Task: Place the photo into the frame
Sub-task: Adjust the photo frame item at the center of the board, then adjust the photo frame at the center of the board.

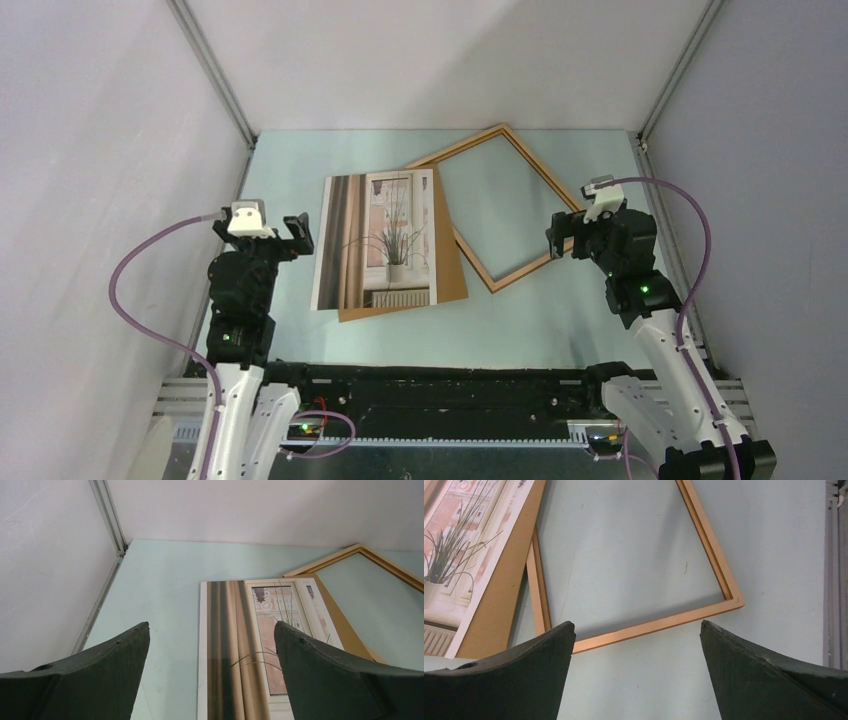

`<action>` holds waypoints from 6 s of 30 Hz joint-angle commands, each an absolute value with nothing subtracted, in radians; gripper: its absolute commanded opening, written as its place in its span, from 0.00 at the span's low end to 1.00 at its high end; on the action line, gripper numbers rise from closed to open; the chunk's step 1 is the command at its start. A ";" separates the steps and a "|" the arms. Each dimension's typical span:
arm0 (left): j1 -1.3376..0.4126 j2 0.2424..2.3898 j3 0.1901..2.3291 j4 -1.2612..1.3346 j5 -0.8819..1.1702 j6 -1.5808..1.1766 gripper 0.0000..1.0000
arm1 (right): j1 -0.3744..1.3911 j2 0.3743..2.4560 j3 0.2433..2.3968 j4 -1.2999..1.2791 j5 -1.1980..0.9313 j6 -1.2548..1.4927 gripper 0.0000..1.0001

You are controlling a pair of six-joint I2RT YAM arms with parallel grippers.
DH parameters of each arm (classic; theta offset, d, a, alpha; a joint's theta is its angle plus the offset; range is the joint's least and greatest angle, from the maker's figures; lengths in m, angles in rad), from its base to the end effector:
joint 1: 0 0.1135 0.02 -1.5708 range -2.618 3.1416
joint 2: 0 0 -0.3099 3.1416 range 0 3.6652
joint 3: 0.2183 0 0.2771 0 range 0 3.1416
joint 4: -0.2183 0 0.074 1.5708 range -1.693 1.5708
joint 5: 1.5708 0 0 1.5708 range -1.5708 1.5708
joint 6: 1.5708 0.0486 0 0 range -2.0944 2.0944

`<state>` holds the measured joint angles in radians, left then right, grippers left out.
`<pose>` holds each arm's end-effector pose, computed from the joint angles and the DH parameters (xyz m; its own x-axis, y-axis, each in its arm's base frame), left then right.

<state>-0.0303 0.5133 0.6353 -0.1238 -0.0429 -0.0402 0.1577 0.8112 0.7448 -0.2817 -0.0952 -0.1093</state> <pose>0.1338 -0.0020 0.3579 -0.0013 -0.0401 -0.9992 -0.0127 0.9991 -0.0401 0.1924 0.0353 0.3384 -0.3082 -0.1590 -0.9380 -0.2799 0.9575 -0.0703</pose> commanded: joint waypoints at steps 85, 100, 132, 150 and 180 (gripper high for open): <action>-0.020 0.674 0.623 -0.104 0.129 0.059 0.99 | 0.339 2.513 2.045 -0.128 -0.828 0.517 0.44; -0.020 0.668 0.623 -0.105 0.127 0.061 0.98 | 0.361 2.456 2.029 -0.100 -0.857 0.553 0.24; -0.021 0.669 0.623 -0.105 0.128 0.060 0.98 | 0.434 2.547 2.188 -0.297 -0.662 0.435 0.37; -0.020 0.666 0.626 -0.105 0.132 0.055 0.98 | 0.390 2.280 1.978 -0.355 -0.535 0.241 0.75; -0.021 0.638 0.633 -0.107 0.160 0.026 0.98 | 0.533 2.040 1.489 -0.491 -0.047 -0.161 0.66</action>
